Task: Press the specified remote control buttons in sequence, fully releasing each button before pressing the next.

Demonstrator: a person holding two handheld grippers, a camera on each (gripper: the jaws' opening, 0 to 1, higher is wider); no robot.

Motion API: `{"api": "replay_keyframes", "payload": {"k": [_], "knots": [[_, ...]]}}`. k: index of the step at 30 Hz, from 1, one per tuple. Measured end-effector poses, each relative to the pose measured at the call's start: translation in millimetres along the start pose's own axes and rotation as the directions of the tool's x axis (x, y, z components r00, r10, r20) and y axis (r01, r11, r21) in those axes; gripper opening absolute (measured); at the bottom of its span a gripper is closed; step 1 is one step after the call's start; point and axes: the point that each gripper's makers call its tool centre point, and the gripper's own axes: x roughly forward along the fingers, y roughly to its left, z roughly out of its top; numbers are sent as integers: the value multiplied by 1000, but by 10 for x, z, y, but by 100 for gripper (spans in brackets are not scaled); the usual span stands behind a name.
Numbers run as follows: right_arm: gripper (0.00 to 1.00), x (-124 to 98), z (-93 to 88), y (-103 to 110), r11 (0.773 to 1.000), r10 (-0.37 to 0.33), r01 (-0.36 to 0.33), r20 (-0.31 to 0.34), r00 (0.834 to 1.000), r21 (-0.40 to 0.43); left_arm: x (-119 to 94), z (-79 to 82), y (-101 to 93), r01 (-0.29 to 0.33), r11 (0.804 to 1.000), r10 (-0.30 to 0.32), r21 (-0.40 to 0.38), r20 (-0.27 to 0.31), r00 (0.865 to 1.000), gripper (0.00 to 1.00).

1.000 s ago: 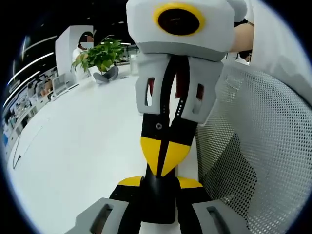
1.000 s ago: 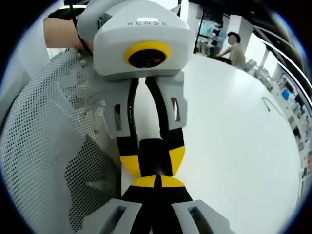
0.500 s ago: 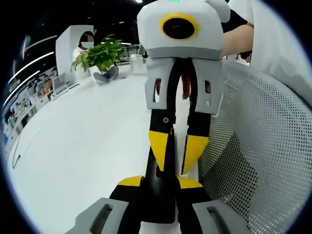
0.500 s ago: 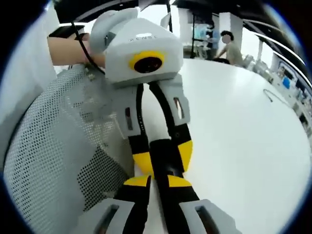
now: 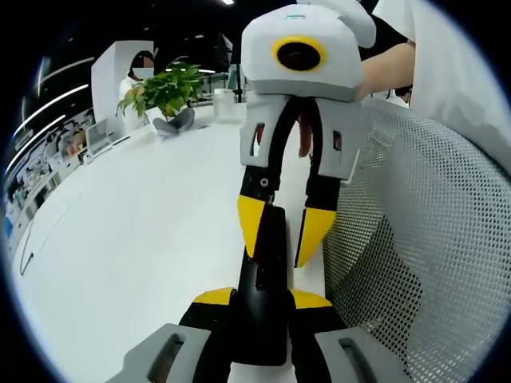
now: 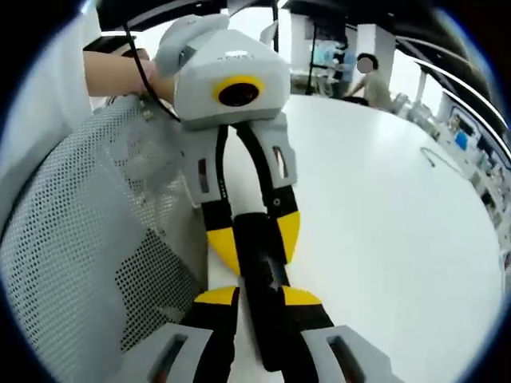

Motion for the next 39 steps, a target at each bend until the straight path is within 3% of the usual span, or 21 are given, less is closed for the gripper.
{"api": "replay_keyframes", "payload": {"k": [22, 25, 32, 36, 39], "knots": [[20, -64, -115, -81, 999, -22, 22, 11, 1000, 27, 4, 2, -10, -2, 1000, 2, 2, -10, 1000, 25], [26, -27, -204, -65, 999, -29, 29, -37, 999, -15, 6, 8, -15, 0, 1000, 0, 3, -7, 1000, 25], [23, -20, -213, -76, 999, -44, 44, -19, 999, 7, -1, 11, -32, 6, 1000, -6, 6, -23, 1000, 25], [22, -5, -227, -66, 999, -51, 50, -17, 999, -20, 0, 22, -27, 8, 999, -10, -42, -35, 999, 26], [22, -1, -218, -74, 999, -50, 50, -5, 999, -7, 10, 13, -24, 5, 1000, -6, -24, -41, 999, 25]]}}
